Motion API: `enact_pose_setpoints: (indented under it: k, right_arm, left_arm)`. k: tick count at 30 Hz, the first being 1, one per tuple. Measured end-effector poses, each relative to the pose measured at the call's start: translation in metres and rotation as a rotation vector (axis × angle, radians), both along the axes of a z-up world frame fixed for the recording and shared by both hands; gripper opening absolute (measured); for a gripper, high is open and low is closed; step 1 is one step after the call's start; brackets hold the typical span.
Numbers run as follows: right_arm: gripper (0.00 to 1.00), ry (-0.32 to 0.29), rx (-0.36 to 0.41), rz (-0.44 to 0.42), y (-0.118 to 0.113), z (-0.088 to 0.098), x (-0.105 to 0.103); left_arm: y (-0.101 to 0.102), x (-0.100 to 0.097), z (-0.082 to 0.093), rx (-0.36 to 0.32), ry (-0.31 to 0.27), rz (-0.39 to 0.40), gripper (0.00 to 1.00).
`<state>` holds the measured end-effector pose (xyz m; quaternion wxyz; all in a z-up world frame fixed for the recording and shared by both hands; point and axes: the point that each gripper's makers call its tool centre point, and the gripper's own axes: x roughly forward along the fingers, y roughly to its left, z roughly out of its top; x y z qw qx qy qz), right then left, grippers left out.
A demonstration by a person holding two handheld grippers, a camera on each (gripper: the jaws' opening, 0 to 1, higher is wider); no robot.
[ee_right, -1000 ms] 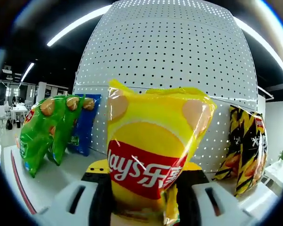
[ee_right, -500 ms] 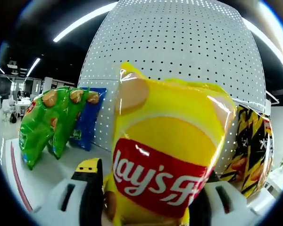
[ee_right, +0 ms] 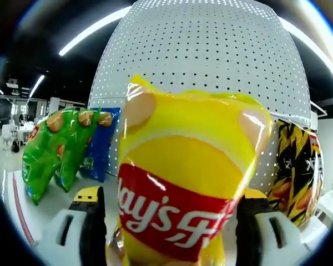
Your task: Place the items from the shopping basket onto the snack and drink counter
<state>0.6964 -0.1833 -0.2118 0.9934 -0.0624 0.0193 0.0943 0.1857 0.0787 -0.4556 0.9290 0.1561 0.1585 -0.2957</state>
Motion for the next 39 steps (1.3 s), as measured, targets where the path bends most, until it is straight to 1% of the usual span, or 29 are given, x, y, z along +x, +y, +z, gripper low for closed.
enact_pose_setpoints:
  k: [2, 4, 8, 11, 13, 16, 20, 23, 24, 25, 26, 28, 29, 30, 32, 34, 36, 38, 39]
  right_arm:
    - [0.97, -0.007, -0.003, 0.001, 0.000, 0.003, -0.003]
    - [0.97, -0.008, -0.003, 0.007, 0.000, 0.003, -0.002]
    - [0.97, 0.001, 0.010, 0.022, 0.002, 0.004, -0.008]
    - [0.97, -0.002, 0.013, 0.022, 0.002, 0.004, -0.025]
    - [0.97, 0.011, 0.034, 0.014, 0.001, 0.001, -0.033]
    - [0.97, -0.003, 0.045, 0.007, 0.000, 0.003, -0.040]
    - [0.97, -0.007, 0.055, 0.013, 0.000, 0.007, -0.033]
    - [0.97, -0.022, 0.053, 0.012, -0.001, 0.010, -0.035]
    - [0.97, -0.026, 0.055, 0.013, -0.002, 0.012, -0.031]
    - [0.97, -0.037, 0.067, 0.025, 0.000, 0.015, -0.033]
    - [0.97, -0.044, 0.075, 0.037, 0.003, 0.017, -0.035]
    - [0.97, -0.040, 0.053, 0.046, 0.007, 0.014, -0.049]
    - [0.97, -0.048, 0.050, 0.049, 0.007, 0.015, -0.054]
    - [0.97, -0.060, 0.041, 0.053, 0.008, 0.017, -0.057]
    - [0.97, -0.059, 0.035, 0.051, 0.007, 0.017, -0.061]
    - [0.96, -0.059, 0.039, 0.053, 0.003, 0.019, -0.057]
    - [0.96, -0.040, 0.050, 0.060, 0.002, 0.019, -0.053]
    - [0.96, -0.044, 0.051, 0.061, 0.000, 0.024, -0.045]
    - [0.96, -0.047, 0.050, 0.057, -0.001, 0.023, -0.044]
  left_arm:
    - [-0.001, 0.001, 0.001, -0.007, -0.004, -0.002, 0.87]
    - [-0.003, 0.001, 0.002, -0.012, -0.007, -0.005, 0.87]
    - [-0.003, 0.003, 0.004, -0.010, -0.012, -0.004, 0.87]
    - [-0.004, 0.004, 0.005, -0.013, -0.013, -0.003, 0.87]
    - [-0.004, 0.003, 0.004, -0.010, -0.012, -0.006, 0.87]
    - [-0.005, 0.004, 0.004, -0.005, -0.011, -0.011, 0.87]
    - [-0.006, 0.004, 0.006, -0.010, -0.017, -0.012, 0.87]
    - [-0.006, 0.004, 0.005, -0.008, -0.014, -0.013, 0.87]
    - [-0.007, 0.004, 0.004, -0.006, -0.012, -0.015, 0.87]
    - [-0.007, 0.003, 0.004, -0.007, -0.012, -0.017, 0.87]
    - [-0.008, 0.003, 0.004, -0.008, -0.012, -0.020, 0.87]
    - [-0.008, 0.003, 0.004, -0.009, -0.014, -0.022, 0.87]
    - [-0.009, 0.004, 0.004, -0.011, -0.016, -0.023, 0.87]
    - [-0.009, 0.004, 0.004, -0.013, -0.017, -0.023, 0.87]
    - [-0.012, 0.003, 0.008, -0.025, -0.022, -0.036, 0.87]
    - [-0.014, 0.002, 0.013, -0.040, -0.033, -0.048, 0.87]
    - [-0.013, 0.003, 0.013, -0.035, -0.035, -0.045, 0.87]
    - [-0.010, 0.004, 0.012, -0.030, -0.028, -0.042, 0.87]
    - [-0.010, 0.004, 0.014, -0.038, -0.028, -0.042, 0.87]
